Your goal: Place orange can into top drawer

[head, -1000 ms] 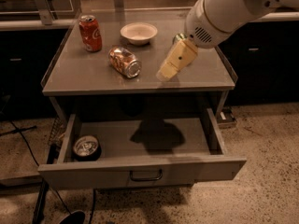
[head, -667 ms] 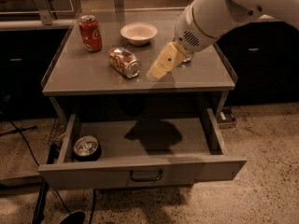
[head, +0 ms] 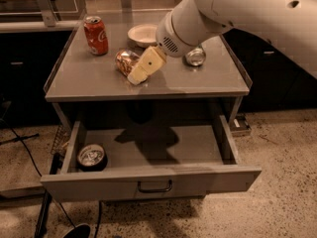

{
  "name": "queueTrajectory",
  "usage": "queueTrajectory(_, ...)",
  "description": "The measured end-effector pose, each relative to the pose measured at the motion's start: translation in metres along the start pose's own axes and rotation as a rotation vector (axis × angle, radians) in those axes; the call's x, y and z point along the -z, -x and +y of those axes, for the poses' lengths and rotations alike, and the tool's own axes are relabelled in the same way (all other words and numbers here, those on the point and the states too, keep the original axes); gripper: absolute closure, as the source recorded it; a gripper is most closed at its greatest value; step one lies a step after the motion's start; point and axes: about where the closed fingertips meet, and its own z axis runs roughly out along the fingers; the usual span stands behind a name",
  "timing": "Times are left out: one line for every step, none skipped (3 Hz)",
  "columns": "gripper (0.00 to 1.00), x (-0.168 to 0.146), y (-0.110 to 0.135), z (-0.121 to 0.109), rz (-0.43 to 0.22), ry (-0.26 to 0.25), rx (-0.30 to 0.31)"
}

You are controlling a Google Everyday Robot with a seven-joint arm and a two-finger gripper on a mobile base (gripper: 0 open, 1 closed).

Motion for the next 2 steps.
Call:
queueTrajectory(0.00,-0.026,0.014,0.004,-0.017,0.004,-0.014)
queueTrajectory(0.00,-0.053,0.019,0.005,-0.015,0.005,-0.040)
